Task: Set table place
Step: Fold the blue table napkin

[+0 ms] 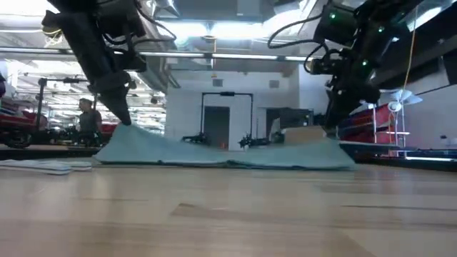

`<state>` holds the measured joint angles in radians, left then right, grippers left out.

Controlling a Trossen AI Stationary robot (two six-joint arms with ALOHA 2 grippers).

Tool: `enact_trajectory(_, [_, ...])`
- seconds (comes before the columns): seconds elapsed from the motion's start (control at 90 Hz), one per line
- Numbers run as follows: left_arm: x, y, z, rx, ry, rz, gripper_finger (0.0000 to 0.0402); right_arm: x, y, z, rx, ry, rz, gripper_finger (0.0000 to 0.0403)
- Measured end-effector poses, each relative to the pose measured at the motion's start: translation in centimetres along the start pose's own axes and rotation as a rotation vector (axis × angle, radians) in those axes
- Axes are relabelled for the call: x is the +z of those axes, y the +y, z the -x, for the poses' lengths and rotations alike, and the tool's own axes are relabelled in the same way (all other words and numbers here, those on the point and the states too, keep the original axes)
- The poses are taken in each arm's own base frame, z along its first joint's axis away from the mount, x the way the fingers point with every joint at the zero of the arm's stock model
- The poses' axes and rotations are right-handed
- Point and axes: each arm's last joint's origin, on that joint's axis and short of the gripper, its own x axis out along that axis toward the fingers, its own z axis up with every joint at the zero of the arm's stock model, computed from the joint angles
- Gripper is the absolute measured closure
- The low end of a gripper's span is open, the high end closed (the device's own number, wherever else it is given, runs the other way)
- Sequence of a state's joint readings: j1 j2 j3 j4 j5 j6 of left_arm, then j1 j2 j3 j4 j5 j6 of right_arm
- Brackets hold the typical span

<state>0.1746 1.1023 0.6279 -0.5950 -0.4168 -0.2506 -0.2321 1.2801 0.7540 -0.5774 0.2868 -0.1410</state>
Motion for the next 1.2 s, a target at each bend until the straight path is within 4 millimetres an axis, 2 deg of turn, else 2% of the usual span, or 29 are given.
enact_trajectory(0.178, [0.2,0.4,-0.2,0.012,-0.001,-0.001,0.0343,0.0,-0.2,0.0,-0.071,0.01,0.018,0.0236])
enact_trajectory(0.333, [0.3,1.0,-0.5,0.031,0.008,0.005,0.0312,0.1,0.0,0.0,-0.014,-0.006,0.119,0.0223])
enact_trajectory(0.467, [0.3,1.3,-1.1,0.046,0.038,-0.011,0.0305,0.4,0.3,-0.3,0.059,-0.036,0.149,0.0262])
enact_trajectory(0.633, [0.0,0.6,-2.6,0.053,0.113,-0.055,0.0323,1.0,0.7,-1.7,0.09,-0.049,0.163,0.0374])
enact_trajectory(0.678, [-0.1,0.4,-3.1,0.05,0.138,-0.067,0.0333,1.1,0.9,-2.2,0.09,-0.046,0.177,0.0391])
enact_trajectory(0.8, [-0.5,-0.2,-4.5,0.022,0.218,-0.092,0.0362,1.3,1.4,-3.8,0.123,-0.027,0.184,0.0391])
enact_trajectory(0.978, [-1.2,-1.2,-6.2,-0.031,0.32,-0.117,0.0396,0.6,2.2,-5.7,0.197,0.081,0.2,0.04])
enact_trajectory(1.2, [-1.7,-3.0,-6.5,-0.034,0.335,-0.17,0.0401,0.0,2.2,-6.3,0.131,0.157,0.198,0.0402])
